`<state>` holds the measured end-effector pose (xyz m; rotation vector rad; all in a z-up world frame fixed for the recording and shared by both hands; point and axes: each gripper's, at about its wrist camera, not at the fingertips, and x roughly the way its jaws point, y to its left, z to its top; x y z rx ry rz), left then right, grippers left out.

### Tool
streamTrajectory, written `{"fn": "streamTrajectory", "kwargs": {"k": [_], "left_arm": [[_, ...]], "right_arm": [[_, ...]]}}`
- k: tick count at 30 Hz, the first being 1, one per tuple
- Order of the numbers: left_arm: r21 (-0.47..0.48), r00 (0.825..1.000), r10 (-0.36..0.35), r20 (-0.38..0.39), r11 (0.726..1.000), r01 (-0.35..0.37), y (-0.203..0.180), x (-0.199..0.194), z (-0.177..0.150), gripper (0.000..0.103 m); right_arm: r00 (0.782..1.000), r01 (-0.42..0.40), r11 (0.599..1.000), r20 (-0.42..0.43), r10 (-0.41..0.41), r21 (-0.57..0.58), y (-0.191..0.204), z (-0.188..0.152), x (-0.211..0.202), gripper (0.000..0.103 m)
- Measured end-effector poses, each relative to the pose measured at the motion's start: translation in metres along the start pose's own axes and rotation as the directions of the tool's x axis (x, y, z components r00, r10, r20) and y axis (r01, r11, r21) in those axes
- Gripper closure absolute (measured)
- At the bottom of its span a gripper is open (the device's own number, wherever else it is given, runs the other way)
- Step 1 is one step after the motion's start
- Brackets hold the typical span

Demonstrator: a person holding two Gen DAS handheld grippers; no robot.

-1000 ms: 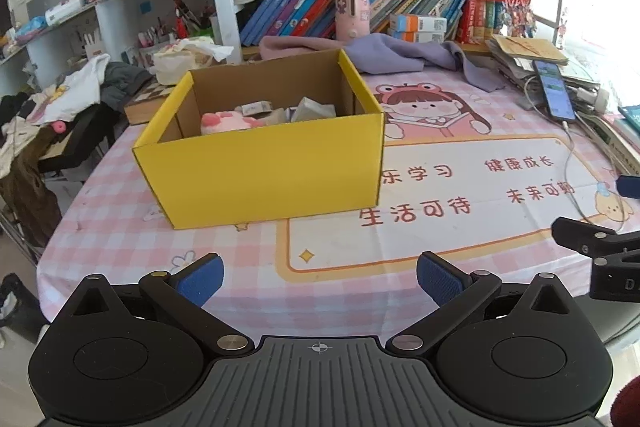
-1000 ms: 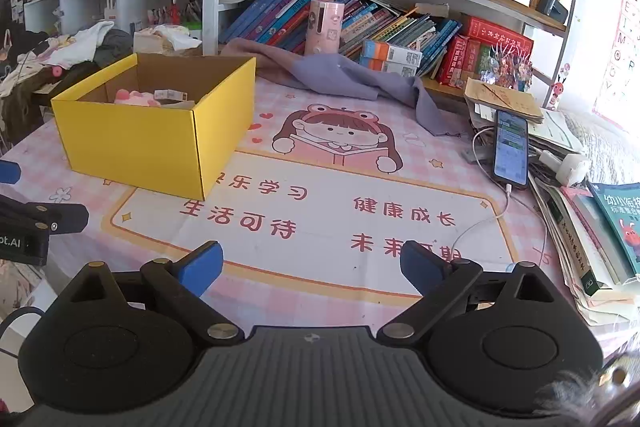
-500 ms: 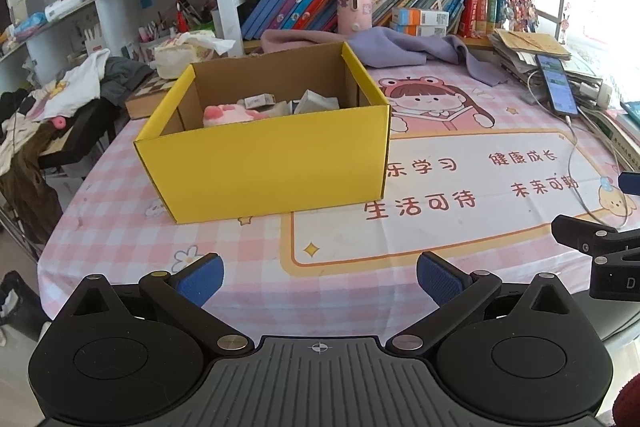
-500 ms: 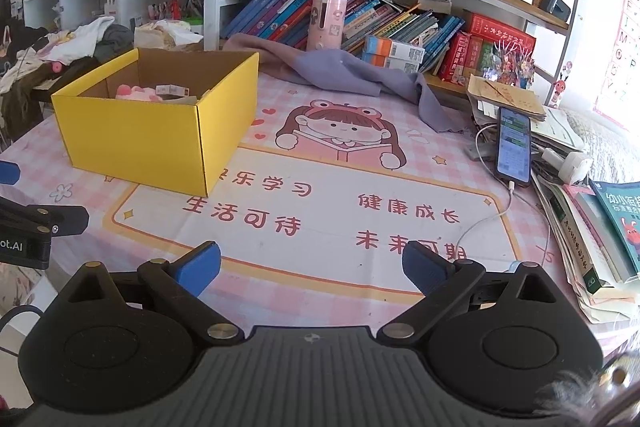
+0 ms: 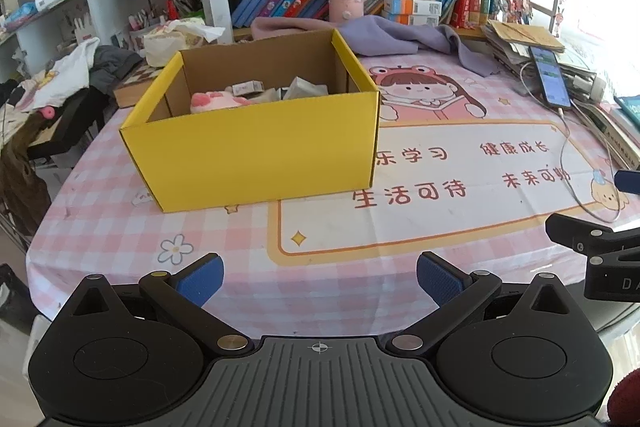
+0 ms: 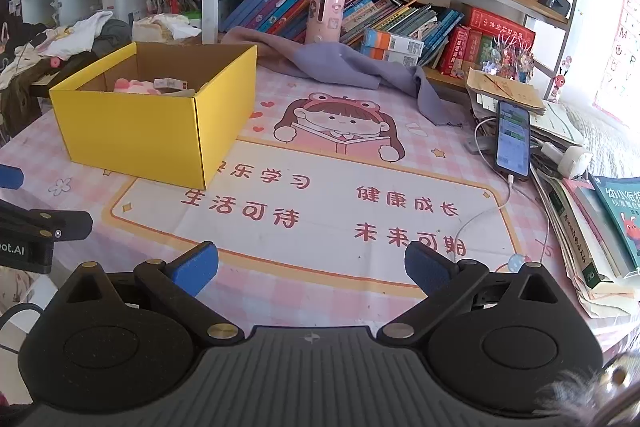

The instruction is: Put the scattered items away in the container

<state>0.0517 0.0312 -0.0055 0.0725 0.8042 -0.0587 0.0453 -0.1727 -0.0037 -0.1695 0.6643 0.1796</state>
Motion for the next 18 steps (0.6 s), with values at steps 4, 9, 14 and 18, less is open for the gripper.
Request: {"fn": "streamTrajectory", "kwargs": {"k": [4,9,14,18], "left_arm": [[-0.001,1.000,-0.003,-0.004,1.000,0.003,-0.0007,0.0003,-0.0001,0.000],[-0.002,1.000,-0.008,-0.008,1.000,0.008,-0.0009,0.0006,-0.0003,0.000],[-0.006,1.000,-0.015,-0.015,1.000,0.015,-0.0027,0.0019,-0.0012,0.000],[-0.010,0.999,-0.030,-0.016,1.000,0.029,-0.0034,0.0022,-0.0016,0.000]], "right_arm": [[1.000,0.000,1.000,-0.002,0.000,0.003,-0.0006,-0.0005,0.0006,0.002],[1.000,-0.002,1.000,-0.004,0.002,0.002,-0.0006,-0.0011,0.0010,0.002],[1.000,-0.002,1.000,-0.009,0.002,0.003,0.0003,-0.0029,0.0015,0.002],[1.000,-0.001,1.000,-0.011,0.001,0.006,-0.0007,-0.0039,0.0019,0.002]]}}
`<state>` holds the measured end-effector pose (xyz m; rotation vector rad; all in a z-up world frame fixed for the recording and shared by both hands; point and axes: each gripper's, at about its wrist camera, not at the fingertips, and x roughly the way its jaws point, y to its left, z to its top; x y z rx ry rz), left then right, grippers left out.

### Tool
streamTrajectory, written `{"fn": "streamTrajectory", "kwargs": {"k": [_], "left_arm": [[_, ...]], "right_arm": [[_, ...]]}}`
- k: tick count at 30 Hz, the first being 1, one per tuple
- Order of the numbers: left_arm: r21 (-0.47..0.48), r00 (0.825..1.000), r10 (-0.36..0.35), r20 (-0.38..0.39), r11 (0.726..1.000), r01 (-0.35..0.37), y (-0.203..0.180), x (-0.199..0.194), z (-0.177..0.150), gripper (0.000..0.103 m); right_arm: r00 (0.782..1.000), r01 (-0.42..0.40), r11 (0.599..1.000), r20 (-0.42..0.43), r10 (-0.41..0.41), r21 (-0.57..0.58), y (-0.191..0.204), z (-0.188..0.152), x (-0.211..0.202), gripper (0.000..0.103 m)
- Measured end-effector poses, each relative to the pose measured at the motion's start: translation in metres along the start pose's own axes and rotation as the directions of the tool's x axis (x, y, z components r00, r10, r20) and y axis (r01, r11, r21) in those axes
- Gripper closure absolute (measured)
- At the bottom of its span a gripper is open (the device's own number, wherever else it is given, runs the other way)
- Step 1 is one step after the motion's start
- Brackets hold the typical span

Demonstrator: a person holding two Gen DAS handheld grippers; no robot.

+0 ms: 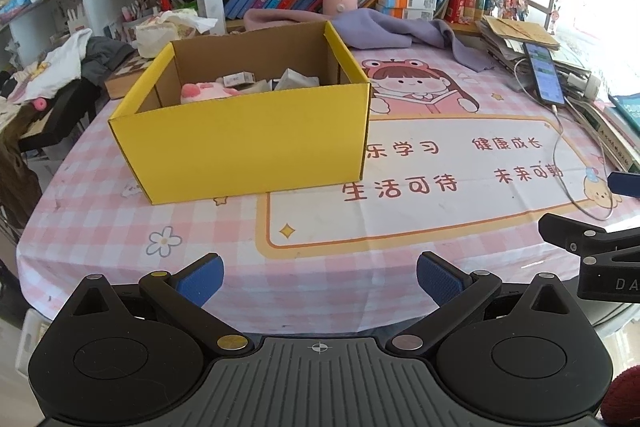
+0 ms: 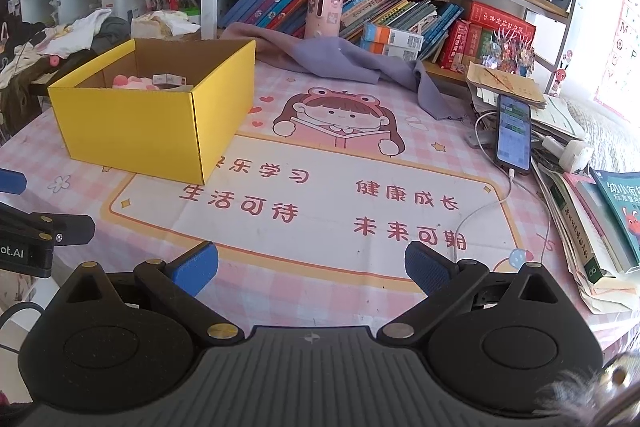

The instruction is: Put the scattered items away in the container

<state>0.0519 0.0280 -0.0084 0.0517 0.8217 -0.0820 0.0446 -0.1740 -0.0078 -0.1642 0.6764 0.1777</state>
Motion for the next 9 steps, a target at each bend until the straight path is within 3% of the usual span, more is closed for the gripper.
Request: {"fn": "streamTrajectory", "kwargs": {"k": [9], "left_arm": [[0.008,1.000,-0.004,-0.002,1.000,0.004,-0.0029,0.0003,0.0009,0.000]], "right_arm": [[1.000,-0.002,1.000,-0.001,0.002,0.000,-0.0007,-0.0002,0.0005,0.002]]}}
